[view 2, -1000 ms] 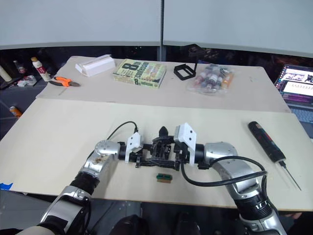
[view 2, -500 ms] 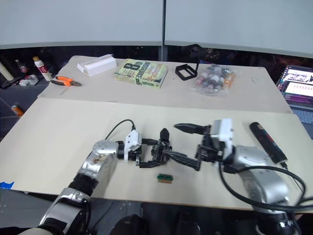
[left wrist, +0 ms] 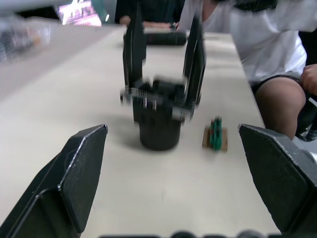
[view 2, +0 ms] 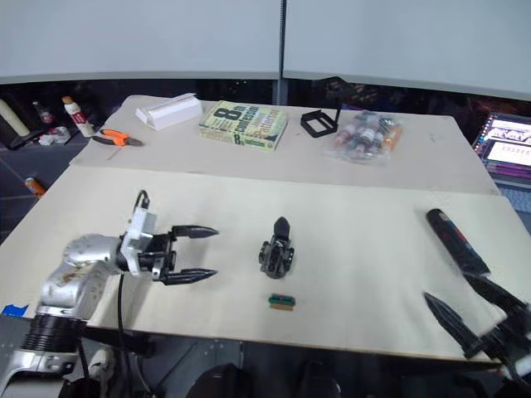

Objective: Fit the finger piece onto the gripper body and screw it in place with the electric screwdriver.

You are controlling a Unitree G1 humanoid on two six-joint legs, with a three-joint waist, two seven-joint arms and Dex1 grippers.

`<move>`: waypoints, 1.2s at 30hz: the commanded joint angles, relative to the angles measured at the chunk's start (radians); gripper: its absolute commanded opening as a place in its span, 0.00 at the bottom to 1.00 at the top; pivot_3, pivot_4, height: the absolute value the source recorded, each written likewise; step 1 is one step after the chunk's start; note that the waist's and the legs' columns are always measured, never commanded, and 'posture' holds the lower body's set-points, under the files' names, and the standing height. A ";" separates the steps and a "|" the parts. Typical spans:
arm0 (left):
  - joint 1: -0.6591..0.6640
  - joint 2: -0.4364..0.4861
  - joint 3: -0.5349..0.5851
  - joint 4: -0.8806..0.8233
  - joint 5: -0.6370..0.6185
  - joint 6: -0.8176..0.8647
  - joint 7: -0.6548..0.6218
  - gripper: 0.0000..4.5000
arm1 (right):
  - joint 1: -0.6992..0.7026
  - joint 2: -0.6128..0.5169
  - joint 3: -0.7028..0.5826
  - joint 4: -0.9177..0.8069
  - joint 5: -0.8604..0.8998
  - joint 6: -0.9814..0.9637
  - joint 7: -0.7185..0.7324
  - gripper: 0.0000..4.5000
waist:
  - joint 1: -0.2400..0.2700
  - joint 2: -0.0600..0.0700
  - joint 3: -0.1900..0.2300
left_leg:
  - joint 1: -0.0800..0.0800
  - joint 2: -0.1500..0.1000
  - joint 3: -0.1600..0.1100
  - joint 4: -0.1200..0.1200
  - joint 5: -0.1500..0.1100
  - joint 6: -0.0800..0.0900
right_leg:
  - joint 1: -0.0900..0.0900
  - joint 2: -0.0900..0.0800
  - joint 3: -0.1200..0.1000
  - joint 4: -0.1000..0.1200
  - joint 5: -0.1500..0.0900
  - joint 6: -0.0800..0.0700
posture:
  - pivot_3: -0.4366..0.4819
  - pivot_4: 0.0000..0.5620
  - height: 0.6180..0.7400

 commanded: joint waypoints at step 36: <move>-0.148 0.007 0.002 -0.273 -0.202 0.229 0.094 1.00 | -1.149 -0.511 0.735 1.292 -0.535 0.177 0.004 0.67 | -0.038 0.005 0.001 | 0.007 -0.003 0.005 -0.002 0.004 -0.003 | 0.003 0.005 0.013 0.002 -0.002 0.004 | 0.48 0.27 1.00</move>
